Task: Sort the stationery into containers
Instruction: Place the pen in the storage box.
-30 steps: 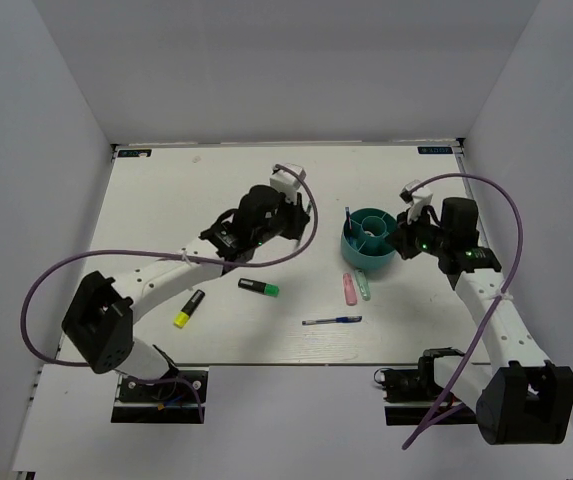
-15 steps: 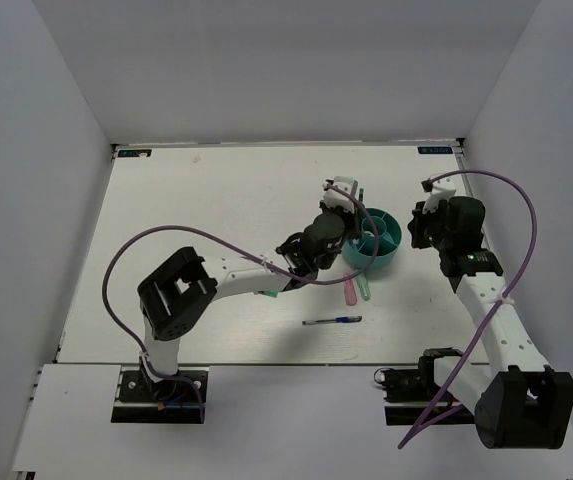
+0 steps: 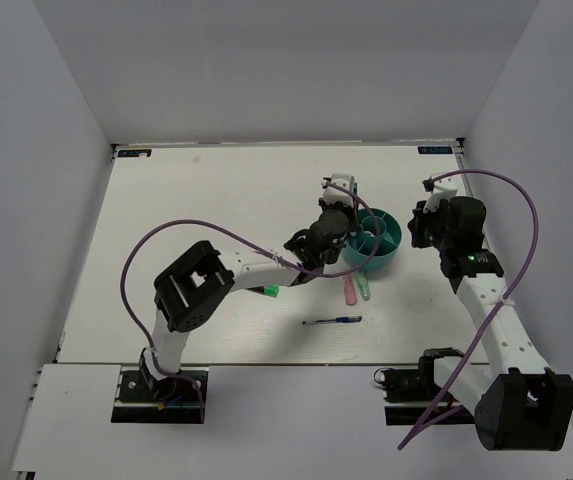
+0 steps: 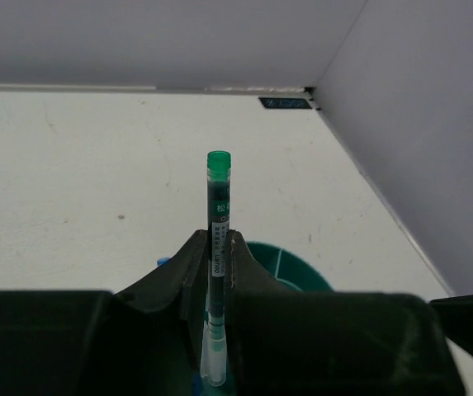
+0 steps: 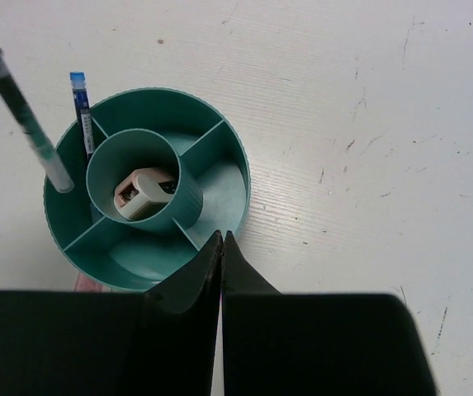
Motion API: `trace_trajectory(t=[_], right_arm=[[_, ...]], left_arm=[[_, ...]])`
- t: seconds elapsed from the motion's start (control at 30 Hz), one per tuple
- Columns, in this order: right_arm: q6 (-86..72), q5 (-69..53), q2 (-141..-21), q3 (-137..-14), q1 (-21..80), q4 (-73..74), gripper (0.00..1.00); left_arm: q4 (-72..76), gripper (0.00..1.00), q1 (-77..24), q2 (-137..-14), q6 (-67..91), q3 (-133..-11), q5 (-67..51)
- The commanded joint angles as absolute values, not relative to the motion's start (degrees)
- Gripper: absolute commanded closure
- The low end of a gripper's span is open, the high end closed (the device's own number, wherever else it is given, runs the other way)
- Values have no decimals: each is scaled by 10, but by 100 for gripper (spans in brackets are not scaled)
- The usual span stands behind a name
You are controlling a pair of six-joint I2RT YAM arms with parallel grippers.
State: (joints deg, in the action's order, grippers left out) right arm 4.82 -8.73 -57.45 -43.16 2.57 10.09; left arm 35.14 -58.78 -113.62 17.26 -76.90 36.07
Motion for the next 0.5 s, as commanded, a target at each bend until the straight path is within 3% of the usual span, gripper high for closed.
trace_trajectory(t=[0.0,0.27,0.3,0.4,0.47], right_arm=[[40,-87,-563,-426,20,76,100],[39,-94,-562,-428,15,76,100],[39,-95,-562,-425,15,78,100],[40,-105,-562,-427,11,80,83],[41,-113,-564,-429,11,83,77]], left_arm=[[358,100,-582,-1146,182,-785,376],[344,100,-577,-1158,193,-777,382],[342,95,-577,-1158,199,-775,382],[340,72,-579,-1154,206,-763,386],[341,52,-579,-1151,209,-757,386]])
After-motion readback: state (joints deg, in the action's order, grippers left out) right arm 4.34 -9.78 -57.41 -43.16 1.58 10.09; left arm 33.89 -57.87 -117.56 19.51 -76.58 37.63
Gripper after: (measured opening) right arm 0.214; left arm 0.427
